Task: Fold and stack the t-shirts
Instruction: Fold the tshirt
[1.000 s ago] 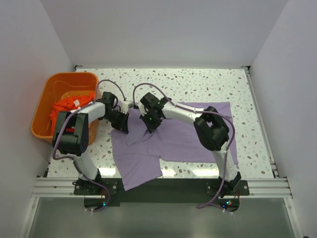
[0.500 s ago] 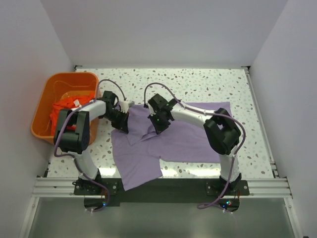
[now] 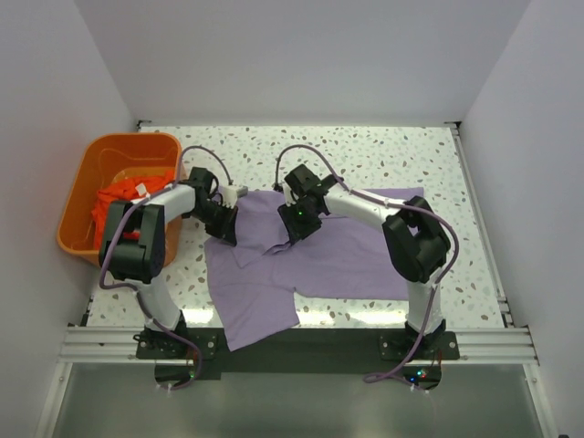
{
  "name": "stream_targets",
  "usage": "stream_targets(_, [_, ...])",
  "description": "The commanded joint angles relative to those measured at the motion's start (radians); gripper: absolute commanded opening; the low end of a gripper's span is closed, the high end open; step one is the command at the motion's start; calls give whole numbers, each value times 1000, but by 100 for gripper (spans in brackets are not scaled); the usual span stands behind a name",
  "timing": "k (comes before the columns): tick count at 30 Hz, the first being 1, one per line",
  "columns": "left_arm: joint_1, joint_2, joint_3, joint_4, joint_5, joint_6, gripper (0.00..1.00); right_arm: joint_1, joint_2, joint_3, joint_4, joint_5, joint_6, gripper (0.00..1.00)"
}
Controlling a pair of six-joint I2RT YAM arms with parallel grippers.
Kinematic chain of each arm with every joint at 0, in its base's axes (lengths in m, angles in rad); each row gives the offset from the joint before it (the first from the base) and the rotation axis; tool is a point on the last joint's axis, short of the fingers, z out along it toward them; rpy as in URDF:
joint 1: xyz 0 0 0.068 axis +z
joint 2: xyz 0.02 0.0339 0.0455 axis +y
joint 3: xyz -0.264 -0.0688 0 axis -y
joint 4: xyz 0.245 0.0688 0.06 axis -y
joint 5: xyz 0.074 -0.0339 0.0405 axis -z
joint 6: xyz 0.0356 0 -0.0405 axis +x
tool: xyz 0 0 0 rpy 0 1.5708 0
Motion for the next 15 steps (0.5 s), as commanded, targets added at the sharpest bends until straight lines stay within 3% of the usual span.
stream_targets(1, [-7,-17,-33,13,-56,53,9,5,-54,50,33,-94,-30,45])
stream_targets(3, [-6,-65,-33,6,-17,64,20,7,-26,67,28,-141,-16,46])
stream_targets(9, [0,-177,-28,-50,38,125,37,-2,32,83,-16,-140,23,46])
stream_targets(15, [-1,-267,-104,-145,133,351,40,-31,77,84,-27,-117,44,43])
